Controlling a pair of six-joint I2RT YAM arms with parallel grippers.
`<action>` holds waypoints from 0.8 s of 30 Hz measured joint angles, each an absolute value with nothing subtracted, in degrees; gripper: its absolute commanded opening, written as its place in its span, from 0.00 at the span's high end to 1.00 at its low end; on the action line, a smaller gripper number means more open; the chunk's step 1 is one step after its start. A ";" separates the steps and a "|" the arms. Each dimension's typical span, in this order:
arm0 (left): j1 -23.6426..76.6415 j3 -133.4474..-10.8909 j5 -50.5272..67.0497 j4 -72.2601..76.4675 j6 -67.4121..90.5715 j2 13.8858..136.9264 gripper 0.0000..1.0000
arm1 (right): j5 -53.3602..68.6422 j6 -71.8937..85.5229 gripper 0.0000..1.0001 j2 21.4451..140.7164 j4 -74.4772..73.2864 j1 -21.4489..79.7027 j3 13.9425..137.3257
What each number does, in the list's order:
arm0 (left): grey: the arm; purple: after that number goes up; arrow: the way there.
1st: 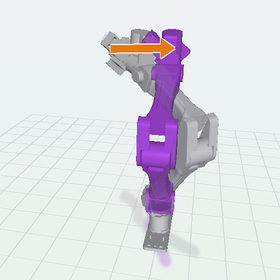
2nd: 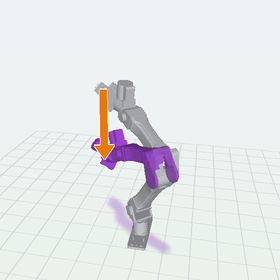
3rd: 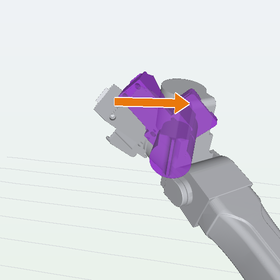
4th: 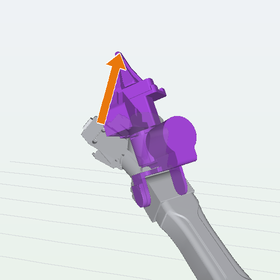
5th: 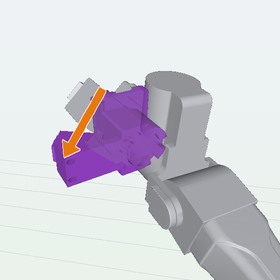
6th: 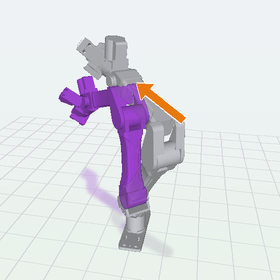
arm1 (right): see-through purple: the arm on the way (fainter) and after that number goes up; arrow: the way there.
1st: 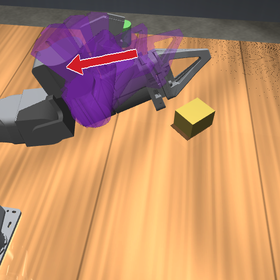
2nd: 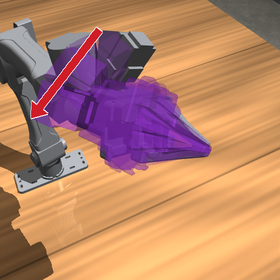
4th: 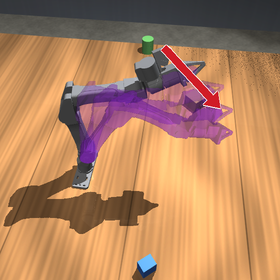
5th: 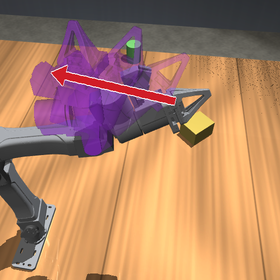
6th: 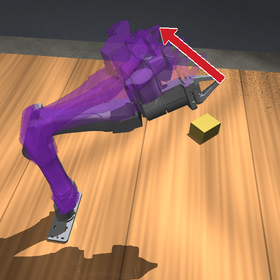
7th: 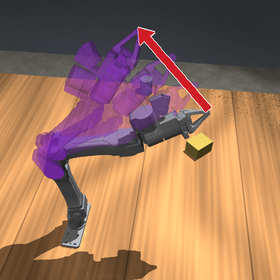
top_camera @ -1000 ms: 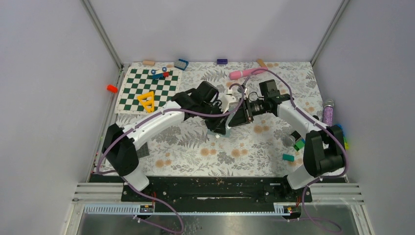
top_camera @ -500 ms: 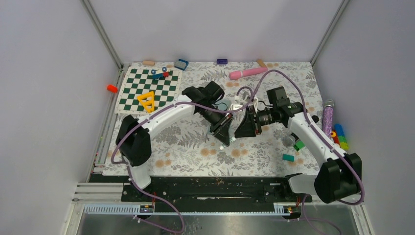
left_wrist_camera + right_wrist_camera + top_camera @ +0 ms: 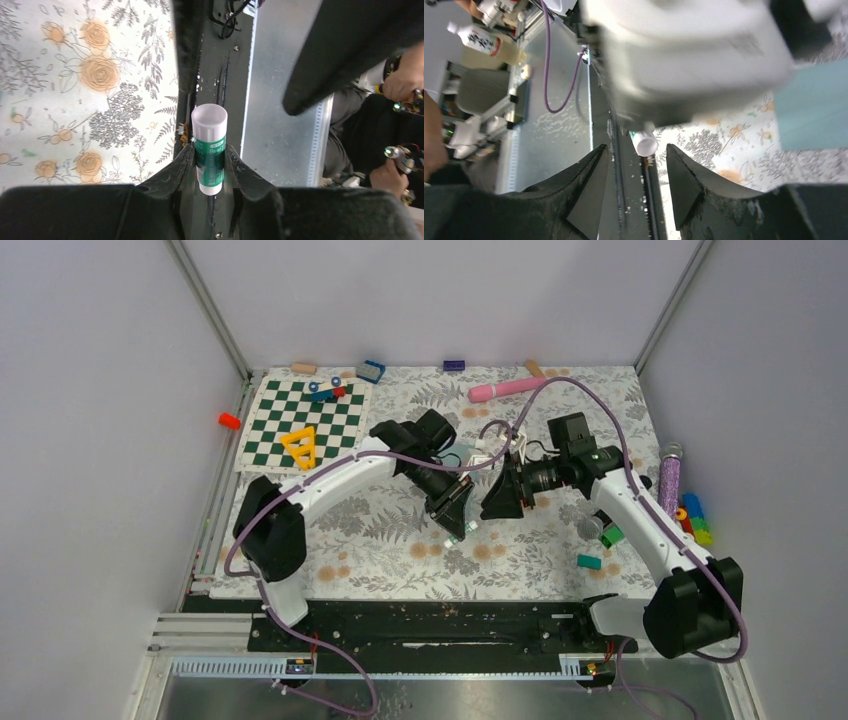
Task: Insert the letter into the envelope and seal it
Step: Screw the solid glue.
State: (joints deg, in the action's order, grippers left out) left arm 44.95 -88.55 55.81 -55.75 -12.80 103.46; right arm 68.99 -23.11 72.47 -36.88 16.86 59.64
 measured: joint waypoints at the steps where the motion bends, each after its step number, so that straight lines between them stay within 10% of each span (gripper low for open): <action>1: 44.77 -88.09 54.83 -55.07 -12.10 102.61 0.98 | 68.40 -21.02 0.46 73.19 -36.80 16.86 59.72; 24: 44.66 -86.50 50.28 -50.52 -9.02 98.94 0.99 | 66.92 -8.56 0.52 77.65 -33.45 21.08 58.08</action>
